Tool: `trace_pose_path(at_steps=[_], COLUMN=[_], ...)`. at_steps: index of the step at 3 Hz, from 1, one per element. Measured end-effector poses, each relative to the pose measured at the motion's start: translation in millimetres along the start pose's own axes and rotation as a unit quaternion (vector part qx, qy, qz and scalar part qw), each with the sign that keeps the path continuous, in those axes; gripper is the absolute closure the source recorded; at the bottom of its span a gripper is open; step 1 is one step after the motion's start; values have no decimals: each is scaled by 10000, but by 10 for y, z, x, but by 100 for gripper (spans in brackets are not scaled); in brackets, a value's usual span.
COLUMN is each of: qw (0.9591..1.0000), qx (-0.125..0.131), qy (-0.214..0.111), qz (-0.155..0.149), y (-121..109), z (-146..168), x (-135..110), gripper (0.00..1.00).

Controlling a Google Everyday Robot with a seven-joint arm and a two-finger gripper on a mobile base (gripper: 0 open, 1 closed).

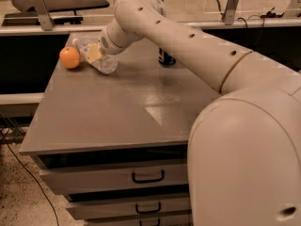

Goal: Move blue plastic bottle near orange

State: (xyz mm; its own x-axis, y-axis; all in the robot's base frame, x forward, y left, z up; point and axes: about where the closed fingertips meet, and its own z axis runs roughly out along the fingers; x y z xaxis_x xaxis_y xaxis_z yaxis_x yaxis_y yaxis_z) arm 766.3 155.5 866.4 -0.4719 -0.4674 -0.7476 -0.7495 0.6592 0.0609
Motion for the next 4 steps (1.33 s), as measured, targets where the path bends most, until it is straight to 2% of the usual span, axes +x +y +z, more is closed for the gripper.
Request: trace_pose_path(at_steps=[1, 2, 3, 4], qw=[10000, 10000, 9999, 9992], qx=[-29, -55, -43, 57], qy=[6, -34, -94, -348], qz=[16, -5, -29, -184], y=[3, 21, 19, 25], z=[22, 6, -46, -418], x=[18, 9, 8, 83], gripper=[16, 0, 0, 0])
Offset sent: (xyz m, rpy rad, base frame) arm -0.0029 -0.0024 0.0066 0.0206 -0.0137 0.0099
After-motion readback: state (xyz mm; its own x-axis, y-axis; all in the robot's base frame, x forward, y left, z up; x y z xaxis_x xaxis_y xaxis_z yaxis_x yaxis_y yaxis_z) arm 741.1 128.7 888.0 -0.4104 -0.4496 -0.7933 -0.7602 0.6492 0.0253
